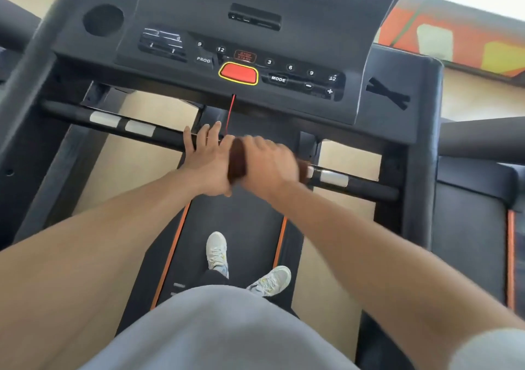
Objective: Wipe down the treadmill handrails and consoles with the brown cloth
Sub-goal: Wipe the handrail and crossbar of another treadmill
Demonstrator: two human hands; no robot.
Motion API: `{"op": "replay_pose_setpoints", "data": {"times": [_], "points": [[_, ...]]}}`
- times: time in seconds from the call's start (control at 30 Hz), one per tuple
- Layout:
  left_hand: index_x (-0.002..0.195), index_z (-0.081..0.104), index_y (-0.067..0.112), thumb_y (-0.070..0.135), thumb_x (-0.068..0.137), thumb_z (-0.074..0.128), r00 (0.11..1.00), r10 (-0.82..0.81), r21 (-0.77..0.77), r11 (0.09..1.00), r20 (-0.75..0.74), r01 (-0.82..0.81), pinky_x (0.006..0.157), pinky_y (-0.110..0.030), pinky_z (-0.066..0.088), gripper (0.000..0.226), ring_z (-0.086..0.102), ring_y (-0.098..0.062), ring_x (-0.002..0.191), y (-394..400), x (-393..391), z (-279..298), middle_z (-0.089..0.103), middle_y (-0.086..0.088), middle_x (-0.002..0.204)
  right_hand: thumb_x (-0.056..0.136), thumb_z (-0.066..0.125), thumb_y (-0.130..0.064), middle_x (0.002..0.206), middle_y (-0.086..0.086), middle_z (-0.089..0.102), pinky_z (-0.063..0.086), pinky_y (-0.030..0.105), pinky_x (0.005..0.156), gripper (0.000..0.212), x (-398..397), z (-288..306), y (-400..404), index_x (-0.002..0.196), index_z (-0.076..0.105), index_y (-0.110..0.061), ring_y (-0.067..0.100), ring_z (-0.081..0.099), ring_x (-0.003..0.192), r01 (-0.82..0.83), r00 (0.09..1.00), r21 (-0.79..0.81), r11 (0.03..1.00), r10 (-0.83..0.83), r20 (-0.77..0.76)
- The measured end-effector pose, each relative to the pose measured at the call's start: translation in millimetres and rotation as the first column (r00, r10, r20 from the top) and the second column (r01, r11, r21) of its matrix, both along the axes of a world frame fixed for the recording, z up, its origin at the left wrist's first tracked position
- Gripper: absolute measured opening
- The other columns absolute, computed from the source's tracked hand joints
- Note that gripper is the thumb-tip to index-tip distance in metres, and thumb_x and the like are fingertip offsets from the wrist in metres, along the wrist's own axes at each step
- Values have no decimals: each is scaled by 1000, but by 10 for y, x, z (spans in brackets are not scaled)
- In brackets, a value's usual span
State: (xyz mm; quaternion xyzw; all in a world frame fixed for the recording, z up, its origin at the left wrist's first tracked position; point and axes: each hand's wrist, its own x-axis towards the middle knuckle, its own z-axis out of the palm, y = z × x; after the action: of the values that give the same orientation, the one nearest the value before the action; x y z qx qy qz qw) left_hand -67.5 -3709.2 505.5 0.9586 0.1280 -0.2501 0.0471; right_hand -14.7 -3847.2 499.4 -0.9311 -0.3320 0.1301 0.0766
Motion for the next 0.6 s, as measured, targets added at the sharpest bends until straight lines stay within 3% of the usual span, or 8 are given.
{"op": "replay_pose_setpoints", "data": {"times": [0.1, 0.2, 0.3, 0.37, 0.47, 0.53, 0.6], "points": [[155, 8, 17, 40, 62, 88, 1000, 12, -5, 1000, 0, -12, 121, -60, -12, 125, -11, -33, 155, 25, 1, -4, -6, -12, 168, 80, 74, -38, 108, -1, 67, 44, 36, 76, 48, -29, -130, 253, 119, 53, -21, 23, 68, 98, -21, 992, -5, 1000, 21, 121], [159, 4, 23, 41, 62, 89, 998, -14, -5, 1000, 69, 15, 120, -61, -11, 130, -6, -34, 155, 32, -36, -31, 0, -11, 168, 79, 78, -28, 112, -1, 66, 46, 37, 79, 65, 45, -131, -180, 136, 47, -21, 24, 67, 101, -90, 984, -65, 994, 99, 151], [160, 7, 25, 48, 63, 89, 989, -29, -19, 999, 145, 32, 121, -62, -8, 128, 1, -32, 156, 49, -84, -86, 8, -8, 168, 81, 76, -22, 111, 0, 66, 46, 40, 82, 58, 127, -68, -915, 133, 49, -23, 26, 66, 102, 38, 990, -117, 992, -21, 142], [159, 16, 26, 55, 66, 86, 981, 0, -49, 999, 195, 10, 122, -61, -6, 120, 4, -31, 156, 38, -96, -98, 15, -8, 168, 84, 77, -19, 119, 1, 65, 46, 41, 96, 60, 103, -36, -1559, 136, 47, -24, 26, 63, 109, 149, 977, -173, 974, -118, 178], [155, 32, 24, 49, 72, 85, 930, 177, -277, 957, 321, -86, 124, -57, -5, 102, 7, -30, 156, -86, -116, -30, 22, -9, 166, 84, 78, -13, 141, 2, 57, 28, 46, 122, 76, -79, -10, -2120, 150, 40, -23, 28, 51, 134, 279, 941, -127, 952, -244, 235], [146, 47, 19, 32, 79, 84, 842, 254, -504, 863, 475, 24, 127, -49, 6, 78, 16, -26, 154, -273, -201, 58, 34, -6, 160, 85, 77, -10, 153, 2, 50, 13, 43, 128, 79, -194, -51, -2075, 154, 39, -20, 27, 38, 147, 350, 919, -46, 936, -333, 212], [133, 59, 19, 21, 84, 80, 788, 279, -654, 730, 549, 197, 124, -31, 20, 54, 35, -12, 145, -514, -331, 152, 51, 4, 147, 84, 75, -5, 157, -1, 47, 5, 35, 127, 77, -323, -55, -1913, 154, 45, -21, 22, 33, 152, 461, 866, 76, 884, -467, 178]]}}
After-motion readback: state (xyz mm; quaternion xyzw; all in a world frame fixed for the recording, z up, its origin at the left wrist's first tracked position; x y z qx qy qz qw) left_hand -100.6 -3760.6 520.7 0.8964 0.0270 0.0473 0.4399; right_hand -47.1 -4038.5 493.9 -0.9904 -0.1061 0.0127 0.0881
